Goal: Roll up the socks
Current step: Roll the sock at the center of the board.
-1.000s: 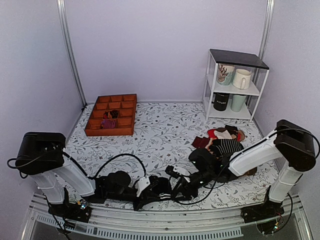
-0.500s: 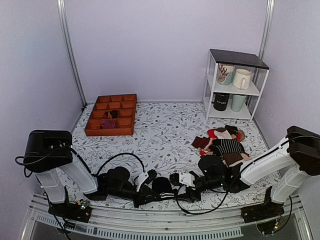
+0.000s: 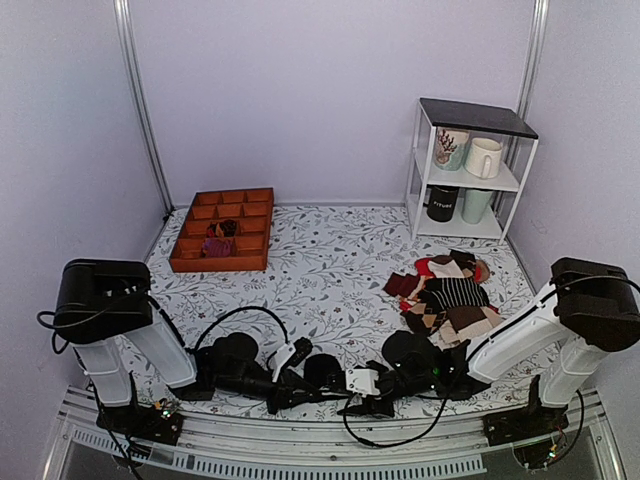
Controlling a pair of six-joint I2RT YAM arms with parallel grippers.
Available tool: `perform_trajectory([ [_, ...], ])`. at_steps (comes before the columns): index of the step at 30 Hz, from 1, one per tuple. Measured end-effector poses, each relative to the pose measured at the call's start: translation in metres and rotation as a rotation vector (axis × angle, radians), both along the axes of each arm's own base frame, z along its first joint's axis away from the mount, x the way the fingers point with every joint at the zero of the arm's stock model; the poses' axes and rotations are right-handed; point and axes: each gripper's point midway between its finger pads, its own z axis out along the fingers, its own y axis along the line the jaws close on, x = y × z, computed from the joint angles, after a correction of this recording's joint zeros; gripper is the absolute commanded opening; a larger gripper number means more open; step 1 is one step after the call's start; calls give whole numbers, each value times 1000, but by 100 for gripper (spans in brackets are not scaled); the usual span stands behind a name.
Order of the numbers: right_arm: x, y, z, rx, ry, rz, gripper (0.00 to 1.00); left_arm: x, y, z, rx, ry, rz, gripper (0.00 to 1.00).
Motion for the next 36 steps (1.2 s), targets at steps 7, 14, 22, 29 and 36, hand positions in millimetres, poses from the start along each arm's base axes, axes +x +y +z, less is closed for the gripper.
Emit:
perform_trajectory([
  [7, 16, 5, -4, -18, -41, -74, 51, 0, 0, 0, -9, -2, -2, 0],
  [14, 24, 4, -4, -28, -88, -104, 25, -1, 0, 0, -18, -4, -5, 0],
  [22, 22, 14, -3, -78, -5, -109, 15, 0, 6, 2, -7, -22, 2, 15],
  [29, 15, 14, -2, -137, 217, -96, 16, 9, 38, 20, 87, -185, 54, 52],
  [36, 22, 23, -4, -228, 455, -102, 16, 8, 46, 72, 12, -431, 56, 53],
])
